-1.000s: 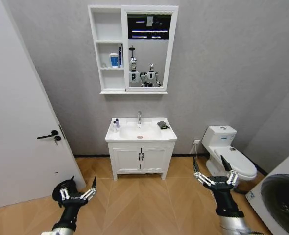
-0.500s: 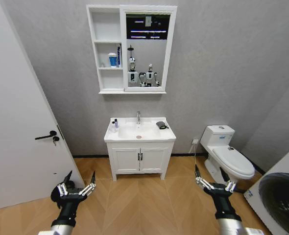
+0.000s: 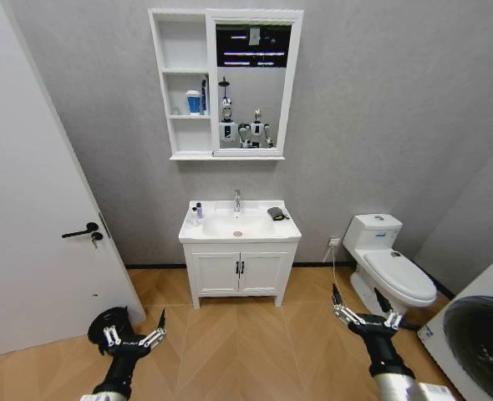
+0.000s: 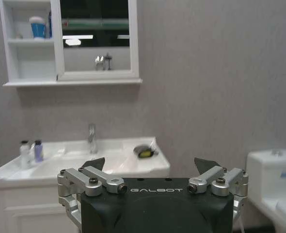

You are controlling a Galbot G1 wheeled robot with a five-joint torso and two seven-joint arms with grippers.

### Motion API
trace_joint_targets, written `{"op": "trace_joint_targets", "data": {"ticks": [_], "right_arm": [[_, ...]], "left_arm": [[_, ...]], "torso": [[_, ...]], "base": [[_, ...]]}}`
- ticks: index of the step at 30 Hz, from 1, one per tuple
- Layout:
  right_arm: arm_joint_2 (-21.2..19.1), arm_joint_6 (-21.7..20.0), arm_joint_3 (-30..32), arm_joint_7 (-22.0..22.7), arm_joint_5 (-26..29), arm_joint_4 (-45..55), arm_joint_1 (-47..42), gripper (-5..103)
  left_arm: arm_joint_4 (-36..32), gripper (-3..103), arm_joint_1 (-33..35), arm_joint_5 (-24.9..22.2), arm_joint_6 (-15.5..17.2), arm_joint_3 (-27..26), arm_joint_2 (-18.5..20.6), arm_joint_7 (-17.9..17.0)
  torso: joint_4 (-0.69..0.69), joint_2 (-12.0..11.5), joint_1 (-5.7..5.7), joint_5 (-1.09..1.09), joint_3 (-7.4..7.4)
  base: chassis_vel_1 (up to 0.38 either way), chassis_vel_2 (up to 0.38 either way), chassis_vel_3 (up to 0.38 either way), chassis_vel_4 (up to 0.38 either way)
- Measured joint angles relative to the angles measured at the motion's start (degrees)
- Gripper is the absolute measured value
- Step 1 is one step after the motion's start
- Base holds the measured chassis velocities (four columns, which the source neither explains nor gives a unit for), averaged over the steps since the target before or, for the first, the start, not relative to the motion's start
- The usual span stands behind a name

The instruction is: Move facial cleanser and shampoo from washbasin to cabinet, then wipe washbasin with towel.

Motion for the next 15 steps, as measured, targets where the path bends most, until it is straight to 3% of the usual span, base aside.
{"op": "trace_joint_targets", "data": {"ticks": [2,6,10,15], "right_arm": [[-0.4,-6.5,-0.2,-1.1,3.8,0.5,-1.0,100],[-0.4,-8.1,-0.3,-1.6,4.1,0.2,-0.9,100],[-0.3,-7.1,0.4,-2.6,1.9,-1.5,-0.5,100],[0.3,-2.9,0.4,-2.6,-1.1,-3.8,-0.6,100]], "left_arm": [[-0.2,98,0.1,0.0,0.2,0.0,0.0,0.2],[-0.2,98,0.2,0.0,0.2,0.0,0.0,0.3],[-0.2,98,0.3,0.0,0.2,-0.1,0.0,0.4],[-0.2,98,0.4,0.1,0.0,0.3,0.0,0.7]], "torso": [[0.0,0.0,0.0,0.0,0.0],[0.0,0.0,0.0,0.0,0.0],[0.0,0.0,0.0,0.0,0.0],[0.0,0.0,-0.01,0.01,0.0]], "base": [[0.0,0.0,0.0,0.0],[0.0,0.0,0.0,0.0],[0.0,0.0,0.0,0.0],[0.0,0.0,0.0,0.0]]}}
